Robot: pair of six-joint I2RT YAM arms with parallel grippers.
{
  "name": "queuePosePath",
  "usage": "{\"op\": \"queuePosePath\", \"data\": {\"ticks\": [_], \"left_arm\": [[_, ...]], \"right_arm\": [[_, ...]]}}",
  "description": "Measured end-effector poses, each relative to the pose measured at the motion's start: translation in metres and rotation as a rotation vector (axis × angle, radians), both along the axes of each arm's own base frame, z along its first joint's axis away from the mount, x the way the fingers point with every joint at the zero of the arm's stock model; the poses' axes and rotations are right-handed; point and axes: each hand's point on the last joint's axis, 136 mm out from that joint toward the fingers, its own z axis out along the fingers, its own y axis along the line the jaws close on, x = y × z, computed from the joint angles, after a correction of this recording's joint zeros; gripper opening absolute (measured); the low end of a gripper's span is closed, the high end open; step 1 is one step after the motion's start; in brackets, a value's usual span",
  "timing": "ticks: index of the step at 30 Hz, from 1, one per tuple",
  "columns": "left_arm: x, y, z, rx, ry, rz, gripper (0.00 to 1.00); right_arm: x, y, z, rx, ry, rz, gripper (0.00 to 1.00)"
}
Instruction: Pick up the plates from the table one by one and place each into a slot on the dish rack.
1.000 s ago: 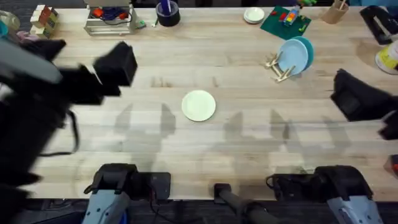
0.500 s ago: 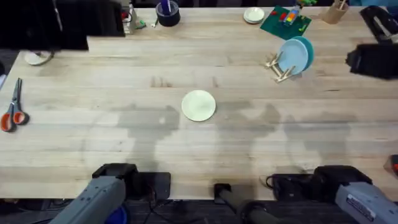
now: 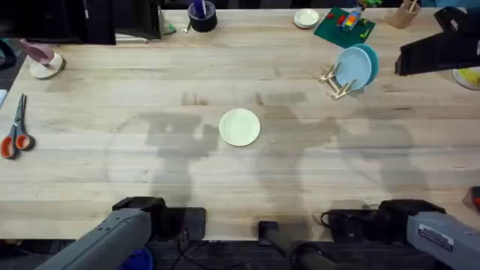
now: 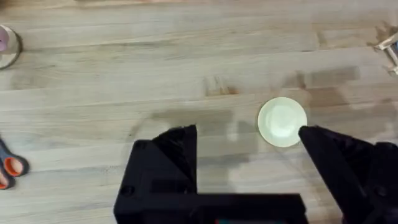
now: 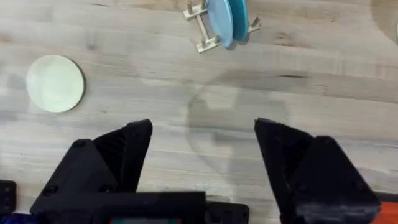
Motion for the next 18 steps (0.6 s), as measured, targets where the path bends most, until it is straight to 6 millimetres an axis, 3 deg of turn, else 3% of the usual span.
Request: {"op": "queuePosePath", "data": {"ticks": [7, 8, 13, 14, 18], "left_arm": [[-0.0001, -0.0001, 0.0, -0.001, 0.0, 0.0, 0.993], [0.0, -0.0002, -0.0001, -0.004, 0.001, 0.003, 0.917], [-0.0002, -0.0009, 0.0, -0.007, 0.001, 0.0, 0.147], [-0.0003, -0.0018, -0.0001, -0.009, 0.002, -0.005, 0.069], [-0.0019, -0.0098, 0.0, -0.047, 0.006, -0.033, 0.043]], "right_arm": [[0.001, 0.0, -0.0001, 0.0, 0.002, 0.0, 0.992], [0.001, 0.0, -0.0001, 0.0, 0.002, 0.0, 0.992], [0.001, 0.0, -0.0001, 0.0, 0.002, 0.0, 0.992], [0.001, 0.0, -0.0001, 0.0, 0.002, 0.0, 0.992], [0.001, 0.0, -0.0001, 0.0, 0.002, 0.0, 0.992]]}}
